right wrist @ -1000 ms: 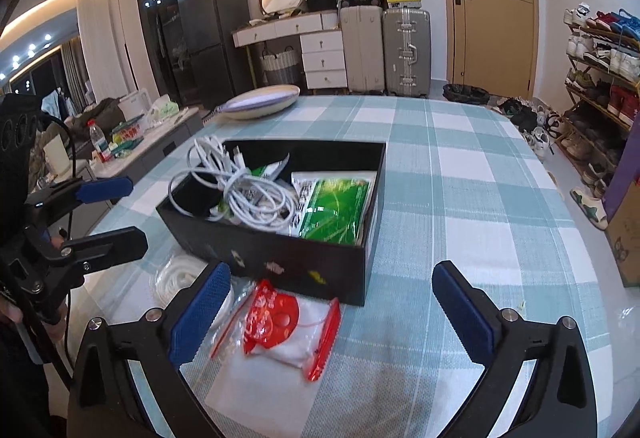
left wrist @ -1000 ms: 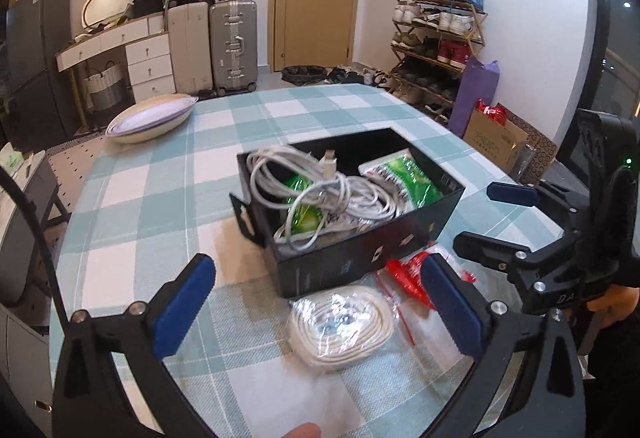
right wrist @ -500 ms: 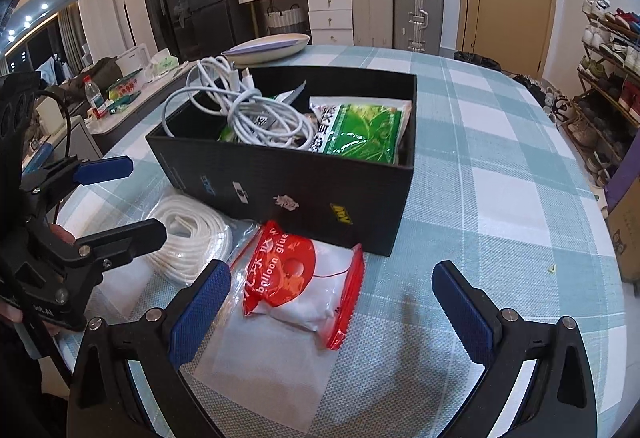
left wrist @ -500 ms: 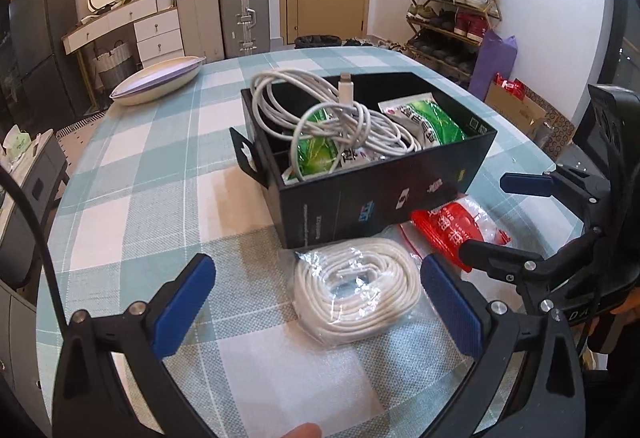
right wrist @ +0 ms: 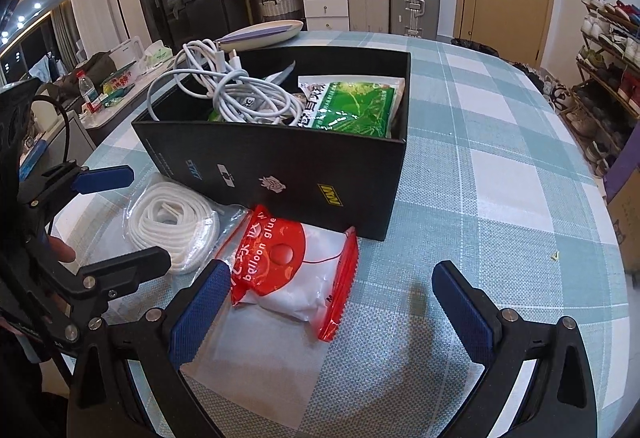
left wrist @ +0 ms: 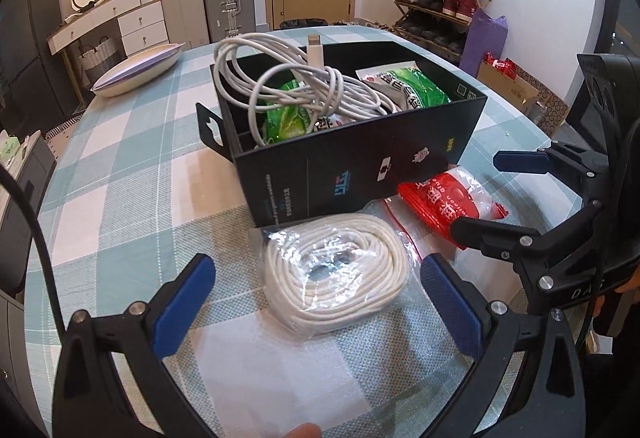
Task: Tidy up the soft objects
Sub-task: 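Move the left gripper to the bagged white rope while the right gripper approaches the red bag, then grasp the bagged white rope with the left gripper while the right gripper grasps the red bag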
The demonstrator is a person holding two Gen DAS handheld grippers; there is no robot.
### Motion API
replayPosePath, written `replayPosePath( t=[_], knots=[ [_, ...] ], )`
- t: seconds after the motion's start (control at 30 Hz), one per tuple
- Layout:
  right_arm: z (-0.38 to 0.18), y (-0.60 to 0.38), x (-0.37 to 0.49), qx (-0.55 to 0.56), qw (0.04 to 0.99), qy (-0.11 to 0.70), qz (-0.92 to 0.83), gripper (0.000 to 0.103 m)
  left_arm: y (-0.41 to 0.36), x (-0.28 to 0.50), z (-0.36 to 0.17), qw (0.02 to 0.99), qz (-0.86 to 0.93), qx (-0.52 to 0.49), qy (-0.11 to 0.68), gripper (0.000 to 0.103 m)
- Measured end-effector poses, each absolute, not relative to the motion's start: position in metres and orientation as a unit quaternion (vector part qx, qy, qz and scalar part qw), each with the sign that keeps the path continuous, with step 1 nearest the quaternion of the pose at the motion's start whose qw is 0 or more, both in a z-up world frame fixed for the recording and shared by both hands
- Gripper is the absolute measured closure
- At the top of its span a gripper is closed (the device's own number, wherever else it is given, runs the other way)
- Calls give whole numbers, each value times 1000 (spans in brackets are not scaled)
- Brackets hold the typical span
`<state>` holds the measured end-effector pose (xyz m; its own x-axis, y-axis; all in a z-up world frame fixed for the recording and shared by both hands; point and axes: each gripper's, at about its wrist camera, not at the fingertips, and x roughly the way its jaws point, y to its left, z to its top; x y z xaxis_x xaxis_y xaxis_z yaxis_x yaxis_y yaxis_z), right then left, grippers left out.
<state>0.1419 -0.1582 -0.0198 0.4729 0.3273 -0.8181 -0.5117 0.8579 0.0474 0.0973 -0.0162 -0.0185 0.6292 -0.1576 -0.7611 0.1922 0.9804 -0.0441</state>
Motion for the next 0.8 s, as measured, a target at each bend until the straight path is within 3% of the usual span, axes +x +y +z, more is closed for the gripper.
replayPosePath(
  t=[0.8],
  knots=[
    [-29, -160, 151, -118, 843, 472, 230, 1, -30, 103, -34, 888, -85, 40, 451, 0]
  ],
)
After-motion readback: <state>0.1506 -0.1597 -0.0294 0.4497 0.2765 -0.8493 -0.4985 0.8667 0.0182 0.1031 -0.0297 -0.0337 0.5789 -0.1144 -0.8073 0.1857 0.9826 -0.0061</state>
